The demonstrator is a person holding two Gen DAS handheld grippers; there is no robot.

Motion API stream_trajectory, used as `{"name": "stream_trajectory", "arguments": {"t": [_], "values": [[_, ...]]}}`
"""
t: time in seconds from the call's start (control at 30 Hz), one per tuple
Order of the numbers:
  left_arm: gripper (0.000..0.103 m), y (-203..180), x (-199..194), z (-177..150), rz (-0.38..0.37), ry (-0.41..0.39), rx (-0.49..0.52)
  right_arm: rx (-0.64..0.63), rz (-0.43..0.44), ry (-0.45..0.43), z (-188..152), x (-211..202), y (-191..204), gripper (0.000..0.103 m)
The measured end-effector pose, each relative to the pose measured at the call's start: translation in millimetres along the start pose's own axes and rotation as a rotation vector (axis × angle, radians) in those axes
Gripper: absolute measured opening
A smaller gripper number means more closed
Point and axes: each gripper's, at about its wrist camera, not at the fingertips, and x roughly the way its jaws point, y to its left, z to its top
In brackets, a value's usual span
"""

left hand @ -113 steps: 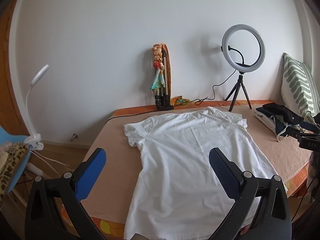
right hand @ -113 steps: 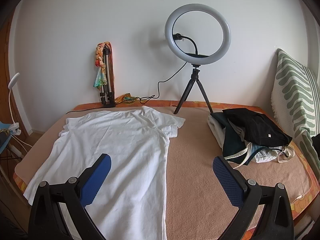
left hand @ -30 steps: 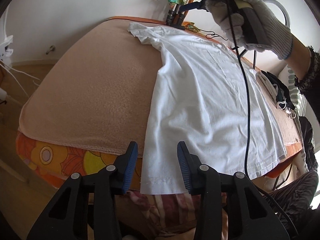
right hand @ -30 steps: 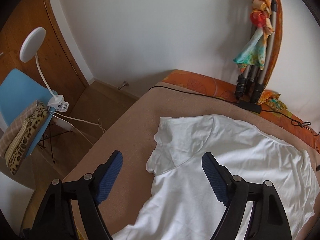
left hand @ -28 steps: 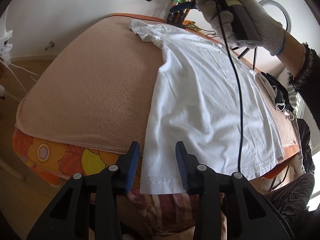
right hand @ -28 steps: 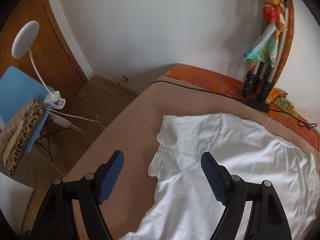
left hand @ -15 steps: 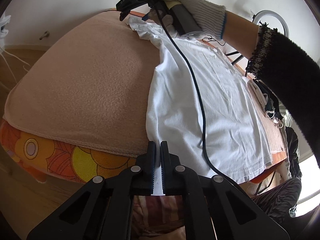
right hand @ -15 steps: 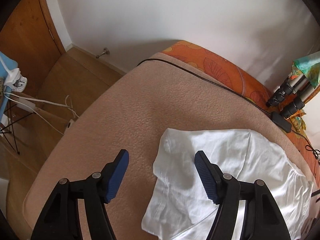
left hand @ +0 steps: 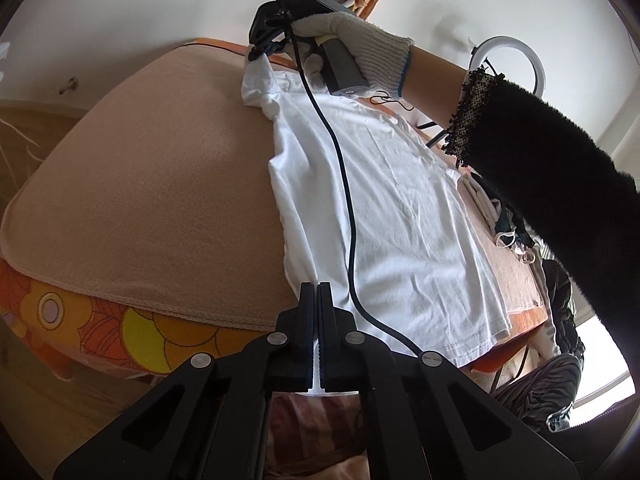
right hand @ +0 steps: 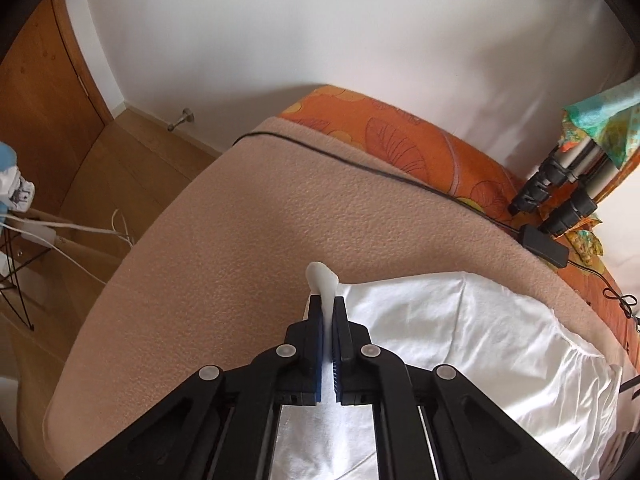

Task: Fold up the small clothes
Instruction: 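Fold the gripped shirt side over toward the shirt's center with both tools, then open, then move both open tools across to the other side edge of the shirt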

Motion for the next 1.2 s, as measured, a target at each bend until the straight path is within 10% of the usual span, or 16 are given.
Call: {"name": "stream_trajectory", "arguments": {"t": [0.7,0.93,1.1,1.2], "values": [[0.0,-81.1,29.8,-0.4,-0.117,0.068,0.243,0.223,0.064,-0.213,-43.3,-85.4,-131.0,0.001],[0.0,-101.4,63.1,-16.8,-0.139,0.18,0.295,0.306,-0.002,-0.145,-91.2,-62.7,-195.0,0.002],[0.016,-113.2,60.1,-17.3,-0.178,0.209,0.325,0.304,-0.12,-0.108,-105.2,-53.5,-215.0,0.048],[0.016,-122.3,47.7,-18.6,-0.199,0.171,0.376,0.314,-0.088,-0.123,-112.4,-64.0,-223.4,0.047]]}}
